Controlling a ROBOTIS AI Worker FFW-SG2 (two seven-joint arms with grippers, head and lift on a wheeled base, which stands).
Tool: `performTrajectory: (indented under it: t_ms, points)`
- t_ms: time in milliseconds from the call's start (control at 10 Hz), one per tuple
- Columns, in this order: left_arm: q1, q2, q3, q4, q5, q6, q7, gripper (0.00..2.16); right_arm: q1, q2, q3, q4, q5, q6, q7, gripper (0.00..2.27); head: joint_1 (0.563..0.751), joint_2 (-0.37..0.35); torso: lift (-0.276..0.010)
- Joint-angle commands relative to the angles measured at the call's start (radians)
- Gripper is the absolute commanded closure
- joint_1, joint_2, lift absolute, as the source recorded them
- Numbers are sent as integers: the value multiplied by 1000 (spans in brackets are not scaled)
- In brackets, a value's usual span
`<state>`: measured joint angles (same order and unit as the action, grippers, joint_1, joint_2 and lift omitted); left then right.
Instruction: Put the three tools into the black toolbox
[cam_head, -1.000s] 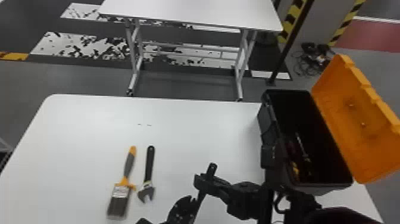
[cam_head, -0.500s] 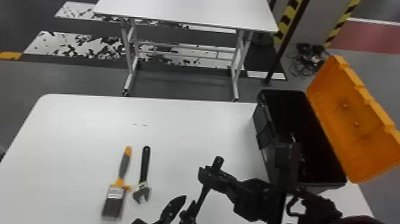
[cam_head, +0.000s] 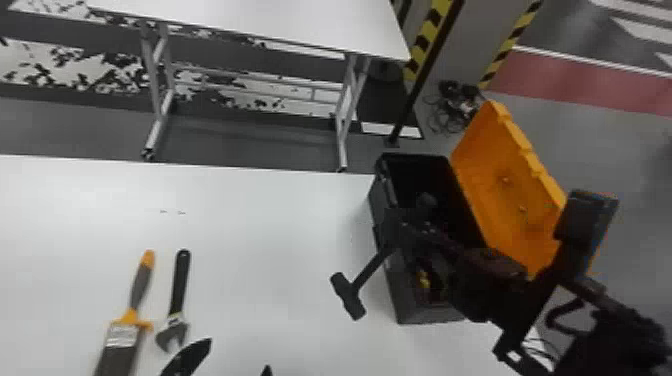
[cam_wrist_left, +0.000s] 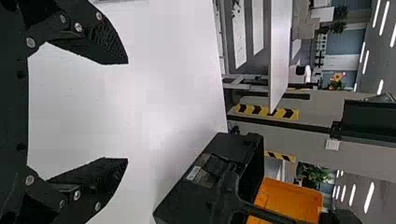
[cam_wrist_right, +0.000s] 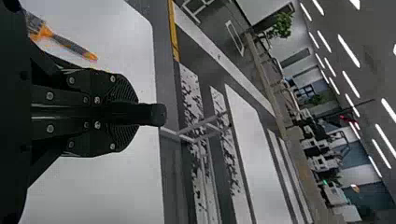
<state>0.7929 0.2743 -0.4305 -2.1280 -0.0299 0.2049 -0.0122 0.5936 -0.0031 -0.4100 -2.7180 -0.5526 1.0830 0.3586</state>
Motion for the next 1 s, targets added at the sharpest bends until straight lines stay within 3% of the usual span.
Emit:
performTrajectory:
  t_ms: [0,100,300,900]
  points:
    - [3,-1,6,0,4,0,1,2,-34,4,-128,-14,-56,-4,-6,2243,695,-339,-51]
    - [8,0,7,-3,4,0,3,2,-54,4,-174,-12,-53,-16,-6,2243,695,-350,-51]
    - [29,9,19,-21,4,-12,1,2,-54,4,-185,27,34,-93,8,2243,695,-350,-51]
    - [83,20,45,-72,-4,-21,5,2,-51,-115,-122,320,280,-485,128,2243,695,-350,-51]
